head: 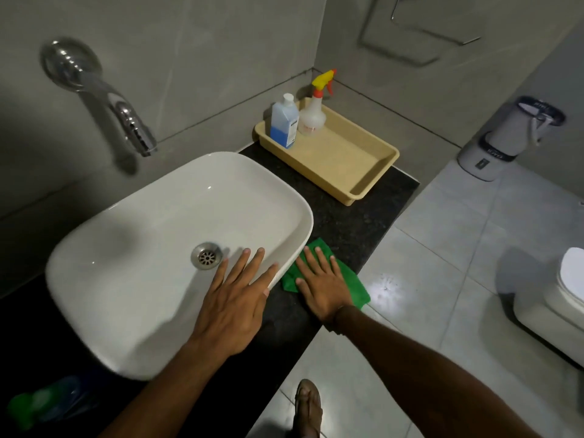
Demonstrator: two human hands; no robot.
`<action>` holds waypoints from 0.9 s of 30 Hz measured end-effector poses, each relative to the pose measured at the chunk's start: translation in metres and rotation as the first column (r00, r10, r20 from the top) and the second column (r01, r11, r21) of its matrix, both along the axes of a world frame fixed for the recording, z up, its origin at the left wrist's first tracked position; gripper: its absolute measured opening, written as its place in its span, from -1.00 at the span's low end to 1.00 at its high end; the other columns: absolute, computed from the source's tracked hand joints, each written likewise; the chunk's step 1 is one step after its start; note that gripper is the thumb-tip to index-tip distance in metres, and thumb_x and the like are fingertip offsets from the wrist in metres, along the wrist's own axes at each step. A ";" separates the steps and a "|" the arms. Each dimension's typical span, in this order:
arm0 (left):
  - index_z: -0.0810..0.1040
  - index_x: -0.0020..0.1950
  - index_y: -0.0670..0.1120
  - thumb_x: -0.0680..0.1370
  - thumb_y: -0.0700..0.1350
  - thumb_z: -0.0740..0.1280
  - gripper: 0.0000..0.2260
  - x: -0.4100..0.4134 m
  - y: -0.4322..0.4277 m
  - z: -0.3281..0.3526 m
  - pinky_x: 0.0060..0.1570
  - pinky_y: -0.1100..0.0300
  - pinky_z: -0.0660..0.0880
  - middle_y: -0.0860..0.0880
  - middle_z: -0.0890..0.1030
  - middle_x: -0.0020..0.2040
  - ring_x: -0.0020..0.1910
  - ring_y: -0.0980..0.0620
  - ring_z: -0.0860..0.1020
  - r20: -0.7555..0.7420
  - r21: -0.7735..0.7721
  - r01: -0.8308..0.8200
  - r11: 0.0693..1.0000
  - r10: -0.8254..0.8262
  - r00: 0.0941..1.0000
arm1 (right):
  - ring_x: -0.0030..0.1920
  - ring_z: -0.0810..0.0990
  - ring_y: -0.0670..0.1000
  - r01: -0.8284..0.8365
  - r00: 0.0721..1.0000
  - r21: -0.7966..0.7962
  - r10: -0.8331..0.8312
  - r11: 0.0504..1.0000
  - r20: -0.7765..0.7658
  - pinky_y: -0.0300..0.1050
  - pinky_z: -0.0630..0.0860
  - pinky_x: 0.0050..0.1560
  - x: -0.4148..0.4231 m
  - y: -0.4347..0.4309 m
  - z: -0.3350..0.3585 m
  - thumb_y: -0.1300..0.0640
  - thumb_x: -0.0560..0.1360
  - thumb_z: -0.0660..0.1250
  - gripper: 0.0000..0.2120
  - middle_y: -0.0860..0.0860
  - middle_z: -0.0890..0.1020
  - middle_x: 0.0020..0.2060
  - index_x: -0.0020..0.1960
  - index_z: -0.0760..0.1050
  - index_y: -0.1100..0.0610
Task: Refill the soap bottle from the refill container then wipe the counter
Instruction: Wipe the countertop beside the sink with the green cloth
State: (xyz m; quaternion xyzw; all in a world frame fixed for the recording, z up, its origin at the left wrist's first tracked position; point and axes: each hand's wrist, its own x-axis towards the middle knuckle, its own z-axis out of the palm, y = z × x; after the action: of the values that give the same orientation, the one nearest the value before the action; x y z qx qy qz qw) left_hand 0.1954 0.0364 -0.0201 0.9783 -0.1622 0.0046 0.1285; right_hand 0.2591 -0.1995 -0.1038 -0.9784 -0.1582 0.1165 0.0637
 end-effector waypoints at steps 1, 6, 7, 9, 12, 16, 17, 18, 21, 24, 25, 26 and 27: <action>0.27 0.63 0.09 0.67 -0.05 0.20 -0.51 -0.006 0.004 0.000 0.59 -0.23 0.15 -0.03 0.19 0.68 0.68 -0.10 0.09 -0.004 0.007 -0.003 1.000 0.003 1.000 | 0.64 -0.20 0.10 -0.003 1.000 0.005 0.003 1.000 -0.003 0.22 -0.21 0.61 -0.008 0.013 -0.002 -0.21 0.68 -0.16 -0.43 0.00 -0.05 0.65 0.65 -0.09 -0.09; 0.20 0.65 0.12 0.68 -0.04 0.15 -0.49 -0.032 0.024 -0.001 0.60 -0.19 0.12 -0.02 0.17 0.68 0.68 -0.07 0.07 0.003 0.033 0.002 0.999 -0.002 1.000 | 0.63 -0.26 0.04 -0.215 0.977 0.028 0.215 0.976 0.008 0.14 -0.32 0.58 -0.070 0.028 -0.014 -0.22 0.69 -0.16 -0.44 -0.06 -0.11 0.65 0.65 -0.19 -0.15; 0.20 0.64 0.12 0.68 -0.04 0.13 -0.50 -0.037 0.028 -0.002 0.61 -0.18 0.09 -0.01 0.18 0.68 0.68 -0.06 0.09 0.020 0.038 -0.001 0.999 0.000 1.000 | 0.63 -0.28 0.02 -0.240 0.971 0.025 0.240 0.970 0.007 0.12 -0.33 0.58 -0.075 0.019 -0.015 -0.22 0.69 -0.16 -0.44 -0.09 -0.14 0.65 0.64 -0.21 -0.16; 0.23 0.63 0.11 0.67 -0.03 0.11 -0.51 -0.044 0.033 -0.001 0.61 -0.16 0.06 -0.01 0.22 0.67 0.67 -0.06 0.13 0.047 0.046 -0.005 0.999 0.002 0.999 | 0.63 -0.27 0.02 -0.253 0.967 0.003 0.253 0.967 0.003 0.13 -0.30 0.59 -0.074 0.003 -0.011 -0.22 0.69 -0.16 -0.44 -0.11 -0.16 0.64 0.64 -0.21 -0.17; 0.22 0.64 0.10 0.68 0.00 0.09 -0.51 -0.051 0.040 0.000 0.60 -0.19 0.12 -0.03 0.23 0.67 0.67 -0.07 0.14 0.056 0.067 0.003 0.998 -0.007 0.998 | 0.64 -0.21 0.06 -0.115 0.993 0.010 0.115 0.993 0.027 0.16 -0.25 0.60 -0.061 0.009 -0.004 -0.19 0.69 -0.13 -0.44 -0.09 -0.15 0.63 0.65 -0.17 -0.13; 0.17 0.66 0.08 0.70 0.01 0.08 -0.51 -0.061 0.048 -0.001 0.58 -0.20 0.14 -0.04 0.18 0.68 0.67 -0.08 0.10 0.058 0.091 0.025 0.995 -0.030 0.998 | 0.64 -0.19 0.05 0.046 0.998 0.121 -0.051 0.992 0.039 0.15 -0.22 0.60 -0.084 0.061 -0.008 -0.19 0.69 -0.10 -0.41 -0.05 -0.09 0.62 0.66 -0.11 -0.03; 0.15 0.66 0.08 0.70 0.01 0.08 -0.50 -0.063 0.049 0.000 0.58 -0.20 0.13 -0.04 0.17 0.68 0.68 -0.08 0.09 0.055 0.094 0.030 0.995 -0.035 0.998 | 0.64 -0.18 0.05 0.005 0.999 0.123 -0.011 0.992 0.049 0.14 -0.21 0.61 -0.097 0.069 -0.012 -0.20 0.69 -0.09 -0.41 -0.05 -0.07 0.63 0.65 -0.08 -0.02; 0.15 0.66 0.08 0.70 0.00 0.09 -0.50 -0.065 0.051 0.001 0.58 -0.20 0.13 -0.04 0.16 0.69 0.68 -0.08 0.09 0.052 0.098 0.034 0.995 -0.039 0.998 | 0.64 -0.18 0.03 -0.051 0.998 0.114 0.045 0.992 0.054 0.13 -0.21 0.62 -0.111 0.071 -0.017 -0.21 0.69 -0.09 -0.42 -0.05 -0.07 0.63 0.65 -0.05 -0.04; 0.18 0.65 0.09 0.69 -0.02 0.15 -0.49 -0.071 0.060 0.006 0.57 -0.23 0.15 -0.05 0.19 0.68 0.67 -0.09 0.13 0.042 0.111 0.049 0.993 -0.054 0.998 | 0.64 -0.24 -0.03 -0.168 0.986 0.102 0.168 0.980 0.013 0.08 -0.27 0.60 -0.130 0.051 -0.020 -0.26 0.69 -0.13 -0.44 -0.10 -0.10 0.65 0.65 -0.07 -0.15; 0.15 0.66 0.12 0.69 0.02 0.11 -0.49 -0.078 0.073 0.004 0.59 -0.22 0.13 -0.04 0.20 0.68 0.67 -0.08 0.14 0.045 0.140 0.062 0.988 -0.068 0.997 | 0.63 -0.28 0.02 -0.170 0.985 0.042 0.170 0.985 0.009 0.13 -0.29 0.60 -0.115 0.031 -0.010 -0.28 0.67 -0.16 -0.43 -0.13 -0.15 0.64 0.63 -0.18 -0.20; 0.15 0.66 0.13 0.69 0.04 0.09 -0.50 -0.079 0.076 0.003 0.59 -0.21 0.12 -0.04 0.21 0.68 0.67 -0.08 0.14 0.049 0.148 0.062 0.987 -0.070 0.996 | 0.63 -0.27 0.05 -0.116 0.993 0.038 0.116 0.993 0.006 0.15 -0.29 0.60 -0.108 0.034 -0.006 -0.27 0.67 -0.16 -0.43 -0.14 -0.16 0.63 0.63 -0.17 -0.20; 0.14 0.66 0.13 0.69 0.05 0.07 -0.50 -0.080 0.079 0.002 0.60 -0.21 0.11 -0.03 0.21 0.67 0.66 -0.07 0.15 0.056 0.154 0.066 0.986 -0.075 0.996 | 0.64 -0.26 0.07 -0.048 0.999 0.041 0.047 0.998 0.010 0.16 -0.28 0.60 -0.102 0.041 -0.003 -0.25 0.68 -0.15 -0.44 -0.14 -0.16 0.62 0.64 -0.15 -0.18; 0.14 0.66 0.13 0.70 0.06 0.05 -0.50 -0.080 0.082 0.001 0.61 -0.20 0.08 -0.03 0.22 0.67 0.66 -0.07 0.16 0.062 0.158 0.070 0.985 -0.080 0.995 | 0.63 -0.26 0.08 0.014 1.000 0.044 -0.015 0.999 0.017 0.18 -0.26 0.60 -0.100 0.053 -0.002 -0.24 0.68 -0.15 -0.44 -0.13 -0.16 0.62 0.64 -0.13 -0.16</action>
State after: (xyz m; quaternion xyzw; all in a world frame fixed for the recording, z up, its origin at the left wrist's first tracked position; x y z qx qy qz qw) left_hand 0.1149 0.1182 -0.0190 0.9779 -0.2031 0.0206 0.0460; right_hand 0.1592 -0.1463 -0.1055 -0.9789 -0.1543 0.1042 0.0846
